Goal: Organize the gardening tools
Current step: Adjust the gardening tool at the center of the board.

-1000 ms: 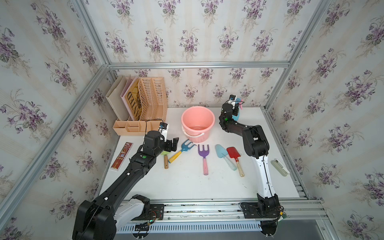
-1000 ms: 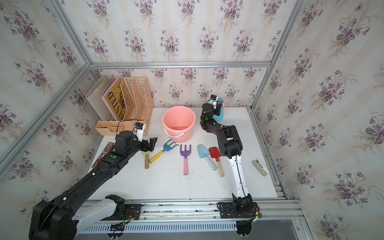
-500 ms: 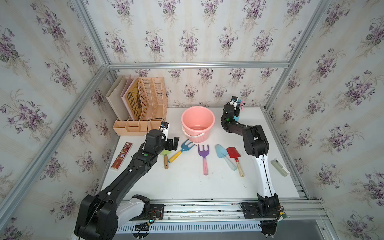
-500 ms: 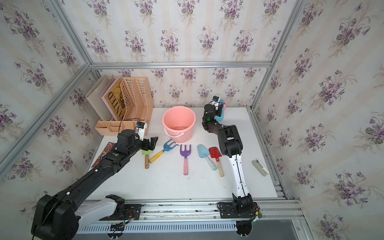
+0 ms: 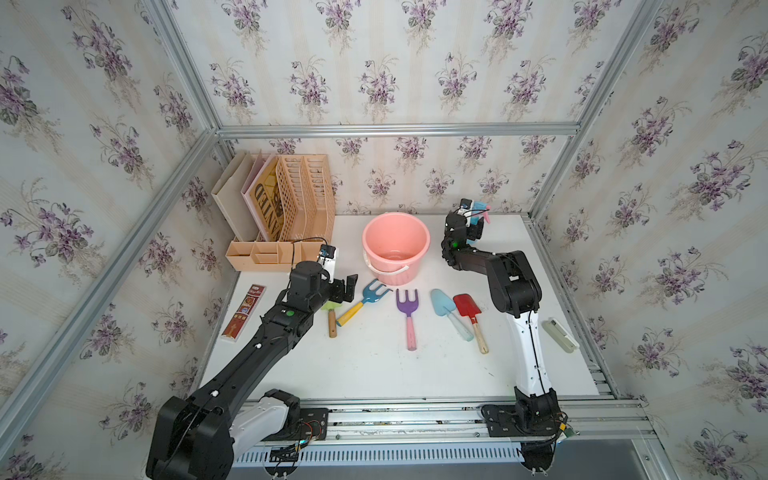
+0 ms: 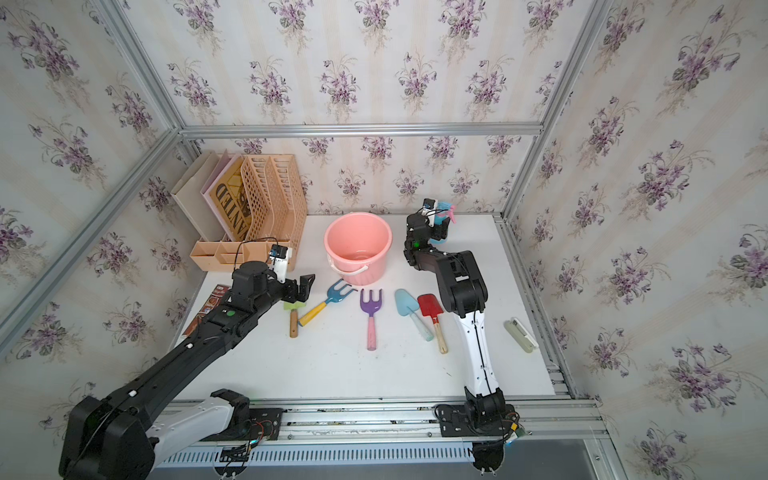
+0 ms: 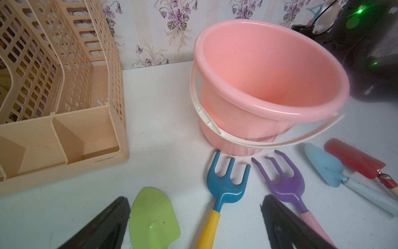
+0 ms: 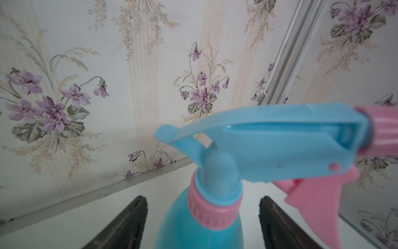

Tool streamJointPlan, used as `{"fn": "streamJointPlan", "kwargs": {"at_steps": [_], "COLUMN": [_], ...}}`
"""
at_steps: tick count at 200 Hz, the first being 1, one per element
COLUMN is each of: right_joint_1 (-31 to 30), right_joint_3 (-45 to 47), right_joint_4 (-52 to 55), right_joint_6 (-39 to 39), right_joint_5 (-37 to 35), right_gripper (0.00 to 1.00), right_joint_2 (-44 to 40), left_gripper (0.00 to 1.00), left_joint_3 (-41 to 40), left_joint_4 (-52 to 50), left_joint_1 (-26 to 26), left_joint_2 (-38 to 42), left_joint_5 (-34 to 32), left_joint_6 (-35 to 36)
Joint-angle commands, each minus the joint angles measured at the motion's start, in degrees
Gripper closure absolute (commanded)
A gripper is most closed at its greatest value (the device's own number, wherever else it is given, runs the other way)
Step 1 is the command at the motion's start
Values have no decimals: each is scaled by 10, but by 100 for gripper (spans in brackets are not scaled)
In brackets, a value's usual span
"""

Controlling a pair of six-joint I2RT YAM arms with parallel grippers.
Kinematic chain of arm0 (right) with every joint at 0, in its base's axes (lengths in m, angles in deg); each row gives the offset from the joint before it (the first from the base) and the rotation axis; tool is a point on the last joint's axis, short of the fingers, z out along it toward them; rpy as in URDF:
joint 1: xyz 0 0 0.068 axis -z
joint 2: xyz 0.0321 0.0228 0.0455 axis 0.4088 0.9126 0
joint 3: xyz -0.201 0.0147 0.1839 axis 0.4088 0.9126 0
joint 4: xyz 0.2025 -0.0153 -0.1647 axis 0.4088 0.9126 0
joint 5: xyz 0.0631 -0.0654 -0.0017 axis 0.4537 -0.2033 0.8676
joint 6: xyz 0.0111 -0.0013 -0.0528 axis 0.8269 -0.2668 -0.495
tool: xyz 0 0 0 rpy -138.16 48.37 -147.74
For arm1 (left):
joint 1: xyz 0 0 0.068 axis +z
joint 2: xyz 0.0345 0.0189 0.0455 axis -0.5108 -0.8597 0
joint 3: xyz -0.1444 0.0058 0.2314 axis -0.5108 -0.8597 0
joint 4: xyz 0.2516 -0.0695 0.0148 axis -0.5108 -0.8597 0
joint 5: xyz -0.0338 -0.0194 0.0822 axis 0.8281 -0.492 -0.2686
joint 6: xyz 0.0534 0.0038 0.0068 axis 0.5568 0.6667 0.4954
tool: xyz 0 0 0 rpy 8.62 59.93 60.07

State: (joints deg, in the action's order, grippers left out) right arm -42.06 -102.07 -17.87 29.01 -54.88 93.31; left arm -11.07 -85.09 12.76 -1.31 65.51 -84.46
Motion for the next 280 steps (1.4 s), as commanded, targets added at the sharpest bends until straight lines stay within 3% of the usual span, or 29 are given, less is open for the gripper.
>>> {"fn": "streamJointPlan", "kwargs": {"at_steps": [1, 29, 59, 115, 156, 202, 232, 280], "right_joint_1": [-1, -4, -10, -24, -25, -12, -16, -19], "right_joint_3": [12, 36, 62, 101, 184, 221, 242, 324], "right_joint_4": [-2, 7, 69, 266, 368, 504, 605, 682], "right_joint_6": [8, 7, 37, 140, 205, 272, 303, 353], "right_joint_5": [-5, -7, 14, 113, 193, 364, 388, 489], "right_gripper": [9, 0, 0, 0, 0, 14, 17, 25], "right_joint_2": [-15, -44, -91, -179, -300, -403, -457, -559], "left_gripper": [1, 1, 1, 1, 1, 1, 1, 1], "left_joint_3": [1, 0, 0, -7, -7, 2, 4, 7], "left_joint_4": [15, 15, 17, 32, 29, 9, -8, -52], "left_joint_1": [1, 1, 0, 0, 0, 0, 0, 0], "left_joint_2": [4, 8, 10, 8, 6, 1, 4, 7], "left_joint_5": [4, 4, 6, 12, 15, 19, 24, 34], "left_joint_6": [-4, -1, -2, -9, -8, -8, -13, -14]}}
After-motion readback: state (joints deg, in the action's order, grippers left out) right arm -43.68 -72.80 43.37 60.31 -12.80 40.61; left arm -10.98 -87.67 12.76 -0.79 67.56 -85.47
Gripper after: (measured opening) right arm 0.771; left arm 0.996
